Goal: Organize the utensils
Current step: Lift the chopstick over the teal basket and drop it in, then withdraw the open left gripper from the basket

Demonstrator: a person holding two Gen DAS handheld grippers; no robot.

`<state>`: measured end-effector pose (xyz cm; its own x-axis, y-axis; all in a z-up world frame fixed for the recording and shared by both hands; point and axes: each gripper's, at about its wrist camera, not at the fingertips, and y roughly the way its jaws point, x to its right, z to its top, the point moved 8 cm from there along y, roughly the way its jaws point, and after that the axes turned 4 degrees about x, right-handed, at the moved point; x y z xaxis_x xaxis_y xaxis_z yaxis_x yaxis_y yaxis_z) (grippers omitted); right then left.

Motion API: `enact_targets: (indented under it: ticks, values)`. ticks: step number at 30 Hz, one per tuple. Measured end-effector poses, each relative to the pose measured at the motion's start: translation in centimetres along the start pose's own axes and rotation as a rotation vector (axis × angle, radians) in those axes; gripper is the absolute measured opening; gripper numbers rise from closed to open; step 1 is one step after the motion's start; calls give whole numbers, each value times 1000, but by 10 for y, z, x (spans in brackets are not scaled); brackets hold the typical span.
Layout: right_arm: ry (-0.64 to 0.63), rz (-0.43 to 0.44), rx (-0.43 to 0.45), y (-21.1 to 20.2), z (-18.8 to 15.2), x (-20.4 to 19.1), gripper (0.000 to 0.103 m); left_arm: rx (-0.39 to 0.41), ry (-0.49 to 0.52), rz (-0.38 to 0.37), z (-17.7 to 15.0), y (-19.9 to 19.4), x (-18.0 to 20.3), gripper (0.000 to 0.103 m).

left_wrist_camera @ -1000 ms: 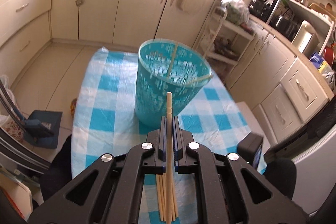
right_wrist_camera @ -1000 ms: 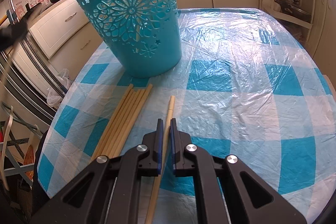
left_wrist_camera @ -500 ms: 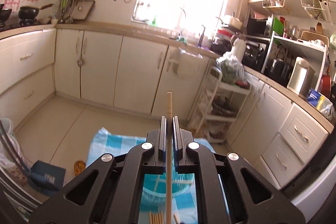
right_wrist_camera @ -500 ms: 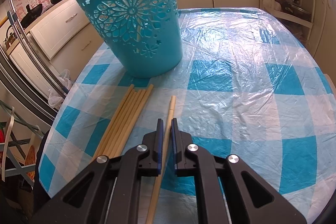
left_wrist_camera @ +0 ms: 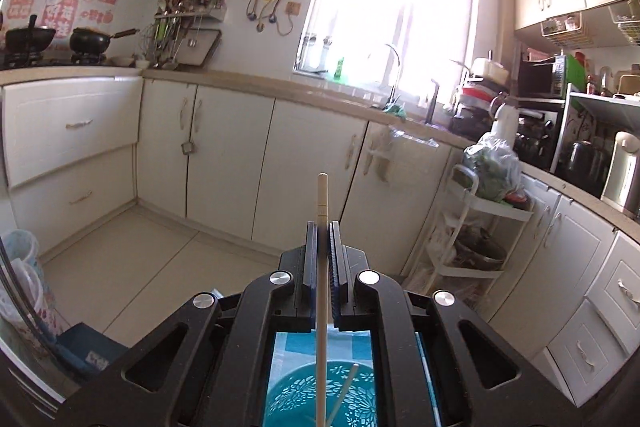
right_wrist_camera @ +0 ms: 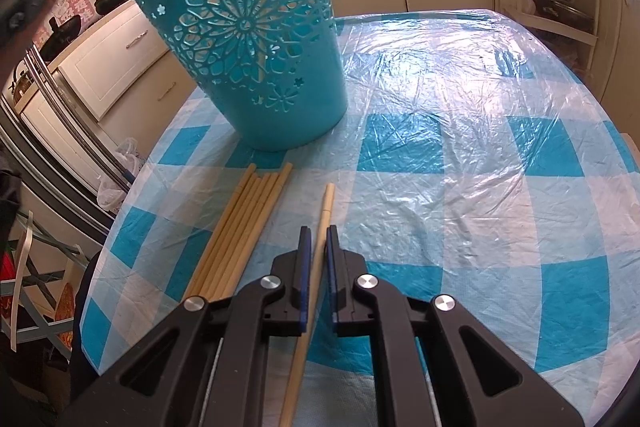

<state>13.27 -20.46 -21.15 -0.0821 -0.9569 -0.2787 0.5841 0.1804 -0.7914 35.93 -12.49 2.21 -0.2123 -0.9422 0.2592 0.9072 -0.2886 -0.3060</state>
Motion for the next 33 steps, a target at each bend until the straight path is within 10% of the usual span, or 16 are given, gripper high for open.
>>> enact_targets:
  ticks: [9, 14, 19, 33]
  values:
    - [2, 3, 0, 0, 0, 0, 8, -133, 102, 25, -69, 2, -4, 8]
    - [0, 2, 2, 0, 0, 0, 8, -149, 104, 76, -83, -29, -30, 63]
    - [3, 3, 3, 0, 0, 1, 8, -134, 104, 156, -99, -80, -76, 86]
    - [-112, -119, -18, -6, -6, -6, 11, -528, 228, 227, -253, -73, -124, 91]
